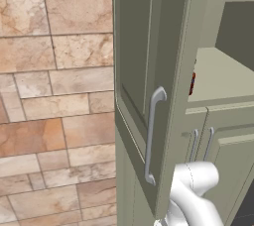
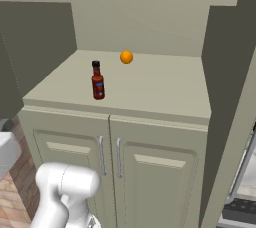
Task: Pick the fish from the plate and place it on the cutting board. Then pick the condiment bottle from the cabinet and place it next to the cutting board.
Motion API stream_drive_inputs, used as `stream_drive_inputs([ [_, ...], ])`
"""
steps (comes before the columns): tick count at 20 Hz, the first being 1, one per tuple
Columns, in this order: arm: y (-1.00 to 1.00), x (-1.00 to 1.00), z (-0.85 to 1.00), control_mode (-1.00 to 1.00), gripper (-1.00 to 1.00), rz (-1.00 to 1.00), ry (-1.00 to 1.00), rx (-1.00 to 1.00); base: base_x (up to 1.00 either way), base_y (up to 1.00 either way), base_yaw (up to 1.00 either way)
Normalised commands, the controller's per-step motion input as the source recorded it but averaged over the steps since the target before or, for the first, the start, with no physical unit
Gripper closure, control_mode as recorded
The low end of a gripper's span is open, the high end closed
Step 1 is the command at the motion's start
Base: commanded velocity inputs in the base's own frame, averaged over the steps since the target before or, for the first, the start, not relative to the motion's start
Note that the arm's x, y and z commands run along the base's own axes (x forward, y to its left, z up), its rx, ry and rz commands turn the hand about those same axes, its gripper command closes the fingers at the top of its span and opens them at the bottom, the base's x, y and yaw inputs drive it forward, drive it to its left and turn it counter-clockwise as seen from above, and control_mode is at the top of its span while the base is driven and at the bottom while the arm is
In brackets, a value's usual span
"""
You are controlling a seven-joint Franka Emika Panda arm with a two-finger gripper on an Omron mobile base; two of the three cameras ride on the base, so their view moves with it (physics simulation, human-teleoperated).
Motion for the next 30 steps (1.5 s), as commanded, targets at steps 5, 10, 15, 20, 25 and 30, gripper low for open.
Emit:
stream_drive_inputs([
  [5, 0.0, 0.15, -0.19, -1.0, -1.0, 0.08, -0.01, 0.04, 0.0, 0.0, 0.0],
  [10, 0.03, 0.09, -0.37, -1.0, -1.0, 0.06, -0.06, 0.01, 0.0, 0.0, 0.0],
  [15, 0.01, 0.07, -0.29, -1.0, -1.0, 0.01, -0.11, 0.0, 0.0, 0.0, 0.0],
  [20, 0.01, 0.08, -0.16, -1.0, -1.0, 0.0, -0.1, 0.0, 0.0, 0.0, 0.0],
  [25, 0.06, 0.18, -0.28, -1.0, -1.0, 0.0, -0.13, 0.0, 0.0, 0.0, 0.0],
  [30, 0.08, 0.29, -0.35, -1.0, -1.0, 0.0, -0.11, 0.0, 0.0, 0.0, 0.0],
])
